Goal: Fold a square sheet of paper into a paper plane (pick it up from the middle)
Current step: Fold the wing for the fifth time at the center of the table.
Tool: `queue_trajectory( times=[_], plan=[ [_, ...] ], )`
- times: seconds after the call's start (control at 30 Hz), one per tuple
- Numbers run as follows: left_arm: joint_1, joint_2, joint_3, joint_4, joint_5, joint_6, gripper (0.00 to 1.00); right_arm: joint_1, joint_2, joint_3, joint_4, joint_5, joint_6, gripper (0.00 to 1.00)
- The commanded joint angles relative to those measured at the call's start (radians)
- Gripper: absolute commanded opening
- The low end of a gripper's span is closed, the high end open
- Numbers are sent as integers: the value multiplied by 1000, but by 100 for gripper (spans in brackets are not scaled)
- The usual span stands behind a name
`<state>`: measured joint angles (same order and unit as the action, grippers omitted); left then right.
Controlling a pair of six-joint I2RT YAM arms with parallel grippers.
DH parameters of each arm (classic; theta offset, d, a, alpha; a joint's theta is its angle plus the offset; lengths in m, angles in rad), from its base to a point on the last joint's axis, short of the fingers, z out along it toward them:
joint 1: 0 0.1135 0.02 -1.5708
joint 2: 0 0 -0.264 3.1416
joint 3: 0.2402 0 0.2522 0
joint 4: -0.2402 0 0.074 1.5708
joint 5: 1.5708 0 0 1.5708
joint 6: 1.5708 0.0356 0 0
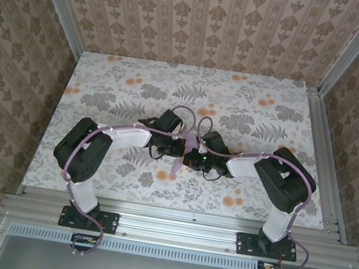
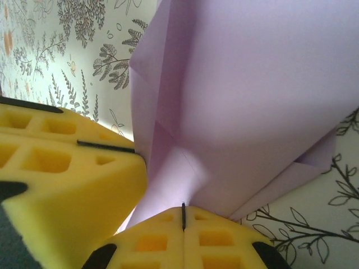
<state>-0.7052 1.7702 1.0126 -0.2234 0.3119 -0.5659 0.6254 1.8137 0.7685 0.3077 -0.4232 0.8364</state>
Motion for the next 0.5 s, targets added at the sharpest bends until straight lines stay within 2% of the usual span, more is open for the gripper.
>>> queue_trajectory(
  times=[0.0,0.33,0.47],
  plan=[
    [13,17,-23,27,16,-16,4,-3,-62,-15,-37,29,-14,5],
    [19,24,-30,20,14,-2,4,-3,-83,-17,-120,71,-26,6],
    [20,24,-28,15,12,3,4,-4,-115,-14,-183,104,-42,10]
  ],
)
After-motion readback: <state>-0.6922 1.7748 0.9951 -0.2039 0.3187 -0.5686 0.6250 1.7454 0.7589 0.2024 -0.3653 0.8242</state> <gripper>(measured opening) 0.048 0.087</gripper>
